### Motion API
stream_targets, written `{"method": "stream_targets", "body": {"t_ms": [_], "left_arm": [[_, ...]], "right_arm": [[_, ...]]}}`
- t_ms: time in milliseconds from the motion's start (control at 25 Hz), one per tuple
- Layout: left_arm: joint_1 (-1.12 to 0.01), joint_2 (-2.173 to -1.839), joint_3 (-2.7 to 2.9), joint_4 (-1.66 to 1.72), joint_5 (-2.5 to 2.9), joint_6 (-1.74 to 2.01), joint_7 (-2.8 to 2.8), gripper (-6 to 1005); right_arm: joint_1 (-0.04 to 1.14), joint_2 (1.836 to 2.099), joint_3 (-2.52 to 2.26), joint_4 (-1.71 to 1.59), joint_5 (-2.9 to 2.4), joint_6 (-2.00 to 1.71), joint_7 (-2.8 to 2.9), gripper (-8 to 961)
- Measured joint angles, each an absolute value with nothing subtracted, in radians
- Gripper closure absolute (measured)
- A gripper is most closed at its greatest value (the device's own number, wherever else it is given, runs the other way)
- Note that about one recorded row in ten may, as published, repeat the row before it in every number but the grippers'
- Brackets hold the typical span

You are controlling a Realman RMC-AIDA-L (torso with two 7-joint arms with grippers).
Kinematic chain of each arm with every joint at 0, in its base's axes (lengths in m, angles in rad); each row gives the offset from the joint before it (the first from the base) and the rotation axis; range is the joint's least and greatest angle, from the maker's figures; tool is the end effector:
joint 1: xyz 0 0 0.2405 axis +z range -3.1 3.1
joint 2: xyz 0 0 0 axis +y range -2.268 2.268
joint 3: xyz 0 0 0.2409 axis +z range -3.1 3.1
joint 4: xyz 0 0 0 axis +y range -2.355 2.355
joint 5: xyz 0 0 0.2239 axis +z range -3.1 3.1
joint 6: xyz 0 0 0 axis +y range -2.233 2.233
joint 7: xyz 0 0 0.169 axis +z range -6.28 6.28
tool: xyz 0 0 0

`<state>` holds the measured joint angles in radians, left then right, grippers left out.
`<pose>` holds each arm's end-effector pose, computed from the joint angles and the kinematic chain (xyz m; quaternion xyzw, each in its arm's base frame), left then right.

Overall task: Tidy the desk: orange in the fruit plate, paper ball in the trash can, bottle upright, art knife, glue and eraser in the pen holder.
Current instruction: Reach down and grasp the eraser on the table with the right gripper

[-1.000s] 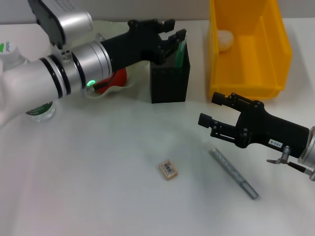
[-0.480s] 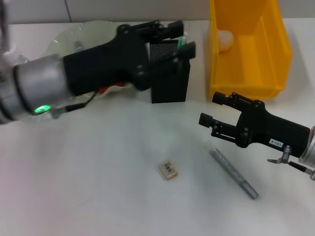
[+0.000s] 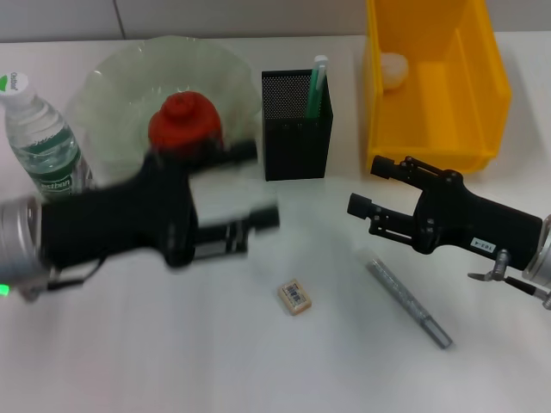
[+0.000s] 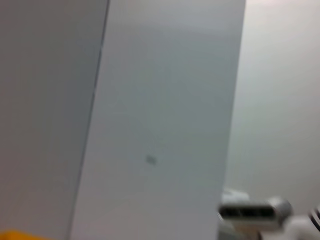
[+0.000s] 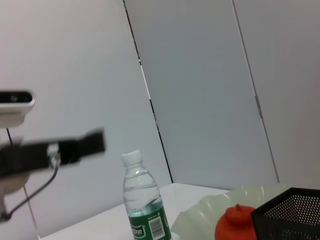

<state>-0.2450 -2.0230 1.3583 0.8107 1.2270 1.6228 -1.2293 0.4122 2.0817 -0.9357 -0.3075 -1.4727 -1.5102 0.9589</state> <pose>-0.2008 0.2813 -0.0142 -0.9070 -0.1056 -0.4005 0.0760 0.2615 0.2992 -0.0570 -0.8859 0.2049 0.3703 0.1900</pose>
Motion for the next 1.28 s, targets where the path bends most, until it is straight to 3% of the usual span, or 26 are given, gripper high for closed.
{"method": "stream_targets", "body": {"t_ms": [80,720,960,1280], "left_arm": [[-0.241,-2.022,1.347,0.805,1.277,1.642,-1.230,214],[-0.253,-2.045,1.256,0.741,1.373,1.667,-1.233,217],[-0.247,-2.045,1.251,0.739,1.374,1.665,-1.233,217],[-0.242,-2.044,1.253,0.713,1.375,1.672,-1.217,218]], "right_arm": [[0.409,2.080,-0.936,-0.314,-1.473,-1.514,0.962,193],[0.332,2.079,-0.925,-0.503,-1.478,-1.607,1.093,193],[0.306,2.078,-0.918,-0.732,-1.494,-1.637,1.331,193],[0.305,2.077,-0.896,-0.785,-1.513,-1.667,1.360,193]]}}
